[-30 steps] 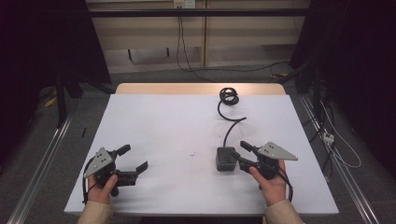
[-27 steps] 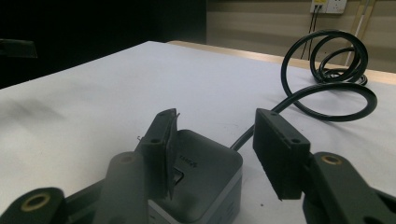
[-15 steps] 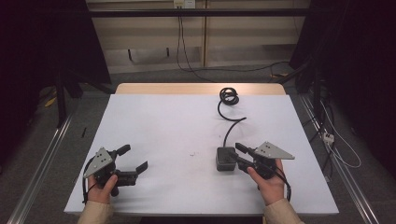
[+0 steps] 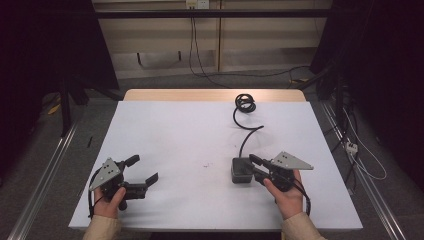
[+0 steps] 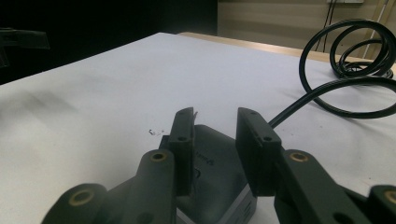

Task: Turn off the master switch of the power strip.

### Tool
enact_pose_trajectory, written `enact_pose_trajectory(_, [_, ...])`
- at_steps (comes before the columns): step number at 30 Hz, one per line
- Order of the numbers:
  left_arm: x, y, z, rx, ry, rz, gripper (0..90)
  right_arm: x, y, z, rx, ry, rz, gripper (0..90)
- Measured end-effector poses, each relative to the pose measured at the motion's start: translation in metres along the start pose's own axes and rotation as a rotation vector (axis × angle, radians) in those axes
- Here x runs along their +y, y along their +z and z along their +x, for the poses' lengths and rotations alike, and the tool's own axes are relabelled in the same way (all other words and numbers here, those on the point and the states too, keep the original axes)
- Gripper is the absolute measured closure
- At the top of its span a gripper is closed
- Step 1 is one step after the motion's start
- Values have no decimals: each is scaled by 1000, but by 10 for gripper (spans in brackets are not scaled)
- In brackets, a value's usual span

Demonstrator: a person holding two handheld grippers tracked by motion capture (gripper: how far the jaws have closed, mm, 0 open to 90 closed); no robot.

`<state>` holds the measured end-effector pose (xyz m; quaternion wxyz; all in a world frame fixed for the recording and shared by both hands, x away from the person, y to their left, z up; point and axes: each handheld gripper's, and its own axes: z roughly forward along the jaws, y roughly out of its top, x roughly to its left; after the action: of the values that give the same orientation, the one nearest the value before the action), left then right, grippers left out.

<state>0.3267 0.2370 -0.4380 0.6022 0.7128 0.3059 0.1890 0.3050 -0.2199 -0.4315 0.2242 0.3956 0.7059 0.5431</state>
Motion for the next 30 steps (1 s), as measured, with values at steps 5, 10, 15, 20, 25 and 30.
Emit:
enact_pose_trajectory(5, [0,0,0,1,-2,-2,40,0,0,0,2,-2,2,691])
enact_pose_trajectory(10, [0,0,0,0,-1,0,40,0,0,0,11,2,6,706])
enact_pose_trajectory(15, [0,0,0,0,1,1,40,0,0,0,19,5,8,722])
enact_pose_trajectory(20, [0,0,0,-1,1,0,40,-1,0,0,29,16,13,741])
enact_pose_trajectory(25, [0,0,0,1,0,0,40,-1,0,0,35,23,15,755])
enact_pose_trajectory(30, [0,0,0,-1,-1,0,40,-1,1,1,46,22,23,776])
